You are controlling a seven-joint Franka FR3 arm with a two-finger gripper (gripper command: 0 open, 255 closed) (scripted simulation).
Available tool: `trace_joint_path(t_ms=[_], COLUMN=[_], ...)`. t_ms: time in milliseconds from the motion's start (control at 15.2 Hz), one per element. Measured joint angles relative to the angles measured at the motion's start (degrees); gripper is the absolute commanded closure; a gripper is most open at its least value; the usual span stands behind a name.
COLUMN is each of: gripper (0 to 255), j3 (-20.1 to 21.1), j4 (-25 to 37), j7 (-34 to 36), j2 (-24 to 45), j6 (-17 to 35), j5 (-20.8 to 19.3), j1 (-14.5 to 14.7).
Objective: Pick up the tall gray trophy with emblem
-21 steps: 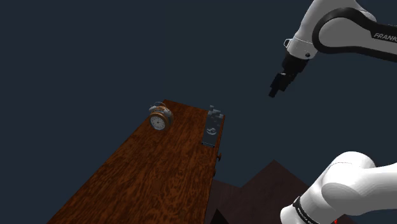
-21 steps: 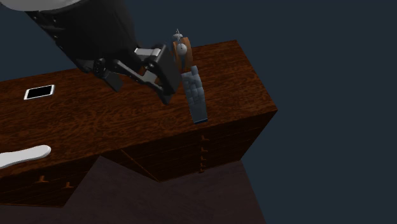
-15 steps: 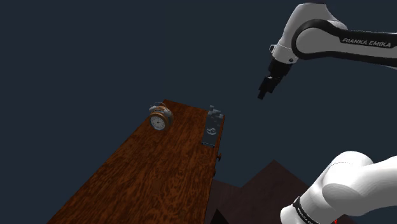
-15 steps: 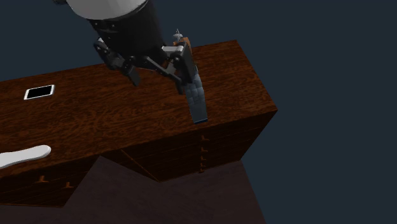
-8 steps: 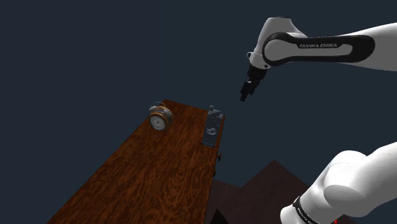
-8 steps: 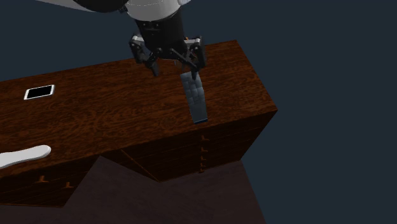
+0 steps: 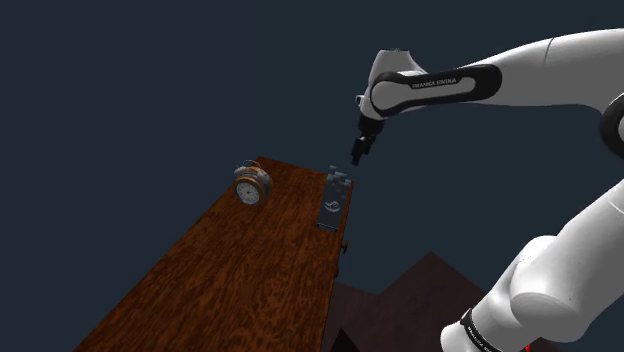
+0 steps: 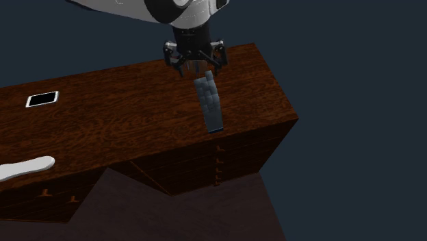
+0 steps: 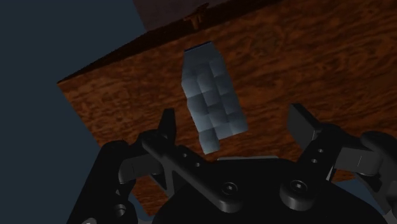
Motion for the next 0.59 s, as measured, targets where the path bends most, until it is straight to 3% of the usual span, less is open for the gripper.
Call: trace_joint_path(t_ms=[594], gripper=[0], j3=[1.4], j4=[13.4], j7=[-6.7], j2=[18.8], j6=[3.7], j5=[2.8], j1=[0.9])
